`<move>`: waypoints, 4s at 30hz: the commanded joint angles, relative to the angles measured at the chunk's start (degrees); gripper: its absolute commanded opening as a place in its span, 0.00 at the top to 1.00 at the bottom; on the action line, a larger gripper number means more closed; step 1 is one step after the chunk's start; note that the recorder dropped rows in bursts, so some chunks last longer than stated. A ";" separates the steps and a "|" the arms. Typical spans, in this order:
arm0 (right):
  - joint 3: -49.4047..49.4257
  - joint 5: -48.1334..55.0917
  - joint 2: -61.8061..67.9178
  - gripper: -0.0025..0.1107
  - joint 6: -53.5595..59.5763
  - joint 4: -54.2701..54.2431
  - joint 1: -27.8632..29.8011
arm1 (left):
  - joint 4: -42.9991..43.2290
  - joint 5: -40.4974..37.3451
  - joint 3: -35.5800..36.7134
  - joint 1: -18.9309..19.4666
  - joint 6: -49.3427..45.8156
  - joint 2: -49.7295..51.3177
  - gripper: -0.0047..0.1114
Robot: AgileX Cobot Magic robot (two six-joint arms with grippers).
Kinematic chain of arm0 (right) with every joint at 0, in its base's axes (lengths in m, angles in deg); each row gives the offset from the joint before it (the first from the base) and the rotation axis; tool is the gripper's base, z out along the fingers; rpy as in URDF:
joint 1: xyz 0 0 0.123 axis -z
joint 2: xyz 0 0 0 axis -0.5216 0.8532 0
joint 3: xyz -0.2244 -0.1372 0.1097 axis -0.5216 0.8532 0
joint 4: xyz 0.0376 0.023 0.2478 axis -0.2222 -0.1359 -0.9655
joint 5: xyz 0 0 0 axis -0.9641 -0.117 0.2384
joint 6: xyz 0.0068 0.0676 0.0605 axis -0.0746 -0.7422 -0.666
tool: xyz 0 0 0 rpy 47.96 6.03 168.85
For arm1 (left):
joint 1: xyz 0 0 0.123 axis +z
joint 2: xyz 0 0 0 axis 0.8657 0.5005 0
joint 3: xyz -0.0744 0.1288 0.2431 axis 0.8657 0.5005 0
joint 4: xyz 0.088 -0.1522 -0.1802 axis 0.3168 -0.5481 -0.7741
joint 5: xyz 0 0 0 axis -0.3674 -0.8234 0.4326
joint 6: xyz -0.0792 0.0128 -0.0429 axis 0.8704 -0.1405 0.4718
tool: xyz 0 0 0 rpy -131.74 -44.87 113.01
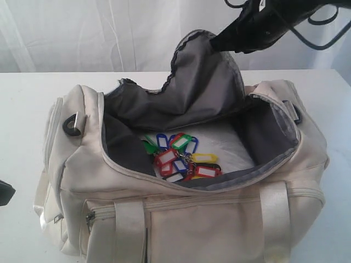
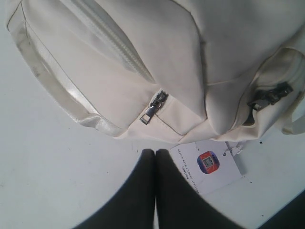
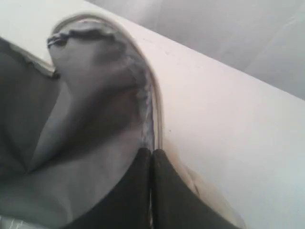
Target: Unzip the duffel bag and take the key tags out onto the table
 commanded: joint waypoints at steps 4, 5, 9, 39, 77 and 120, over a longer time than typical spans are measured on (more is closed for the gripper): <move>4.00 17.25 -4.69 0.98 22.67 -16.93 -9.57 | -1.03 -0.71 0.26 -0.28 -0.10 -0.49 0.96; 5.28 16.85 -4.17 0.98 22.67 -16.71 -11.25 | -1.03 -0.71 0.26 -0.28 -0.10 -0.49 0.96; 9.34 15.77 -0.87 0.98 22.67 -16.45 -14.80 | -1.03 -0.71 0.26 -0.28 -0.10 -0.49 0.96; 9.99 7.49 12.24 0.86 10.14 -12.39 -15.16 | -1.03 -0.61 0.26 -0.28 -0.18 -0.49 0.96; 5.50 16.46 -12.78 0.98 7.81 -5.67 -15.05 | -1.03 -0.61 0.26 -0.28 -0.18 -0.49 0.96; 33.60 34.85 -37.91 0.98 9.83 -3.84 2.54 | -1.03 -0.72 0.26 -0.28 -0.18 -0.49 0.96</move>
